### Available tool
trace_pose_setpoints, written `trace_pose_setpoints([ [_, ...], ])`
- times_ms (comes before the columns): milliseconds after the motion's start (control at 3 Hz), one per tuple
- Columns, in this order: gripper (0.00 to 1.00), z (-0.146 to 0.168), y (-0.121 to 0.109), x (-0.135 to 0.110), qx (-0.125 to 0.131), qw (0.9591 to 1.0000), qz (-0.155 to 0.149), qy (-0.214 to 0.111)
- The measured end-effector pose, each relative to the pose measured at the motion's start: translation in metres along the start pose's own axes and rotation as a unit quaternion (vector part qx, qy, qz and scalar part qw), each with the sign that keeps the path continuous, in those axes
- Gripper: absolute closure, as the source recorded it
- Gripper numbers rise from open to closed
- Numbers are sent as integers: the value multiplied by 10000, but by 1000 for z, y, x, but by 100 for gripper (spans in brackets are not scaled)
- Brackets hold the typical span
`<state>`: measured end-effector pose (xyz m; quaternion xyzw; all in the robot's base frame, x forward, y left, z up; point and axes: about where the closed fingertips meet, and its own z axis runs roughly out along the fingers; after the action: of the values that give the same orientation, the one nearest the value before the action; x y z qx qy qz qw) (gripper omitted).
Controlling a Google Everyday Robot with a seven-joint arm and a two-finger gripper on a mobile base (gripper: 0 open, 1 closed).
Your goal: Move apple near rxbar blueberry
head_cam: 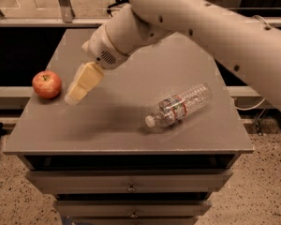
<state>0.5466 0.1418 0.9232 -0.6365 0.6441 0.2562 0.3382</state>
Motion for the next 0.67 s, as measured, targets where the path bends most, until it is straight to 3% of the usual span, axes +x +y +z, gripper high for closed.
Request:
trace_pose_setpoints([
  [667,0,68,-7,-18,-29,9989,0,-470],
])
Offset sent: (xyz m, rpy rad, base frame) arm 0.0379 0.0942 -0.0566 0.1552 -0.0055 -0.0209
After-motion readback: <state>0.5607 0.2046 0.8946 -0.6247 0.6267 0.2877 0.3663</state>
